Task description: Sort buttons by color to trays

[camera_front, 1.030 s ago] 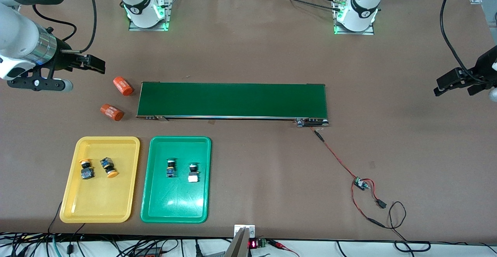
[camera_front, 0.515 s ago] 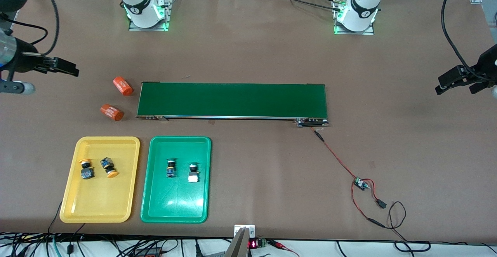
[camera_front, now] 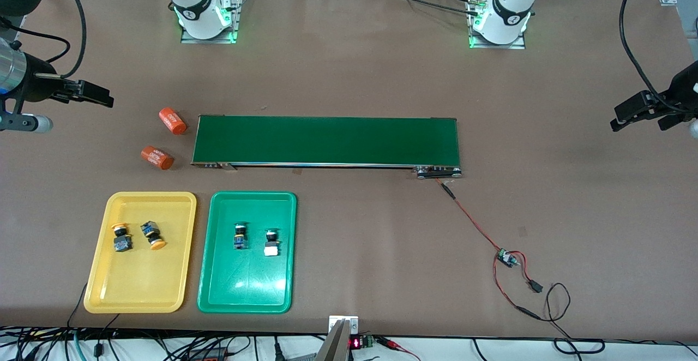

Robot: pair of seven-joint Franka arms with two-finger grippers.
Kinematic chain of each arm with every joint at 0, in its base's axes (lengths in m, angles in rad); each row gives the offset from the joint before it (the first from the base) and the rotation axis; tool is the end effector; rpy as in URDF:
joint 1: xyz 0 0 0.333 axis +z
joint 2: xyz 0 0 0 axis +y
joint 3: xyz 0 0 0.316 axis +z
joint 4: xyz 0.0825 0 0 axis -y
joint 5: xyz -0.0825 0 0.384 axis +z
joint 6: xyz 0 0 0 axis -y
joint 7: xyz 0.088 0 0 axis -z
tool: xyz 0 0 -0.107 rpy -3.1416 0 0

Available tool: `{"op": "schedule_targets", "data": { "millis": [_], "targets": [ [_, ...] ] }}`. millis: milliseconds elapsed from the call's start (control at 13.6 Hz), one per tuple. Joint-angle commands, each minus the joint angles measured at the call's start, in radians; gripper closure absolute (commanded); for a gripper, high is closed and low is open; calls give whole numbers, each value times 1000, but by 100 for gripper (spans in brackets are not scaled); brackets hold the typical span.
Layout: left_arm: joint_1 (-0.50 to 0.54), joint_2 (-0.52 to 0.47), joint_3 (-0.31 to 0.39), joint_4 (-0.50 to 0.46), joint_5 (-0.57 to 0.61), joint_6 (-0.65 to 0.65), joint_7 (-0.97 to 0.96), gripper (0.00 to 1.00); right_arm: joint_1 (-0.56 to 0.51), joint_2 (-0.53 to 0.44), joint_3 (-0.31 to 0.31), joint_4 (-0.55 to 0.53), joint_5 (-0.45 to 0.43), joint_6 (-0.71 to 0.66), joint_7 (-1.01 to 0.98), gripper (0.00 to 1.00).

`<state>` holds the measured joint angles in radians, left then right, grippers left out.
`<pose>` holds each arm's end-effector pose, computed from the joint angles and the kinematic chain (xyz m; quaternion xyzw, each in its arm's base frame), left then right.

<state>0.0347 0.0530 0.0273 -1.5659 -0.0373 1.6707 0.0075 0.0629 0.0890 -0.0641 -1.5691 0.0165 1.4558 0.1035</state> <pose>0.5792 0.0319 0.6059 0.9991 0.0286 0.0265 0.0170 0.5647 0.0027 0.5667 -0.9935 0.0521 0.1010 0.0002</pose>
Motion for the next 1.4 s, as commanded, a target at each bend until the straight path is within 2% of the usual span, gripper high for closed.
{"op": "schedule_targets", "data": {
  "millis": [0,515,1324],
  "targets": [
    [5,-24,-1,-19,4,-6,15,0,-11,-12,24,-5,10,0,42,0],
    [5,-22,2,-19,4,-6,15,0,-25,-9,20,-5,-1,3,-51,0],
    [5,-22,3,-19,4,-3,15,0,-25,-8,17,-3,0,-8,-34,0]
  ]
}}
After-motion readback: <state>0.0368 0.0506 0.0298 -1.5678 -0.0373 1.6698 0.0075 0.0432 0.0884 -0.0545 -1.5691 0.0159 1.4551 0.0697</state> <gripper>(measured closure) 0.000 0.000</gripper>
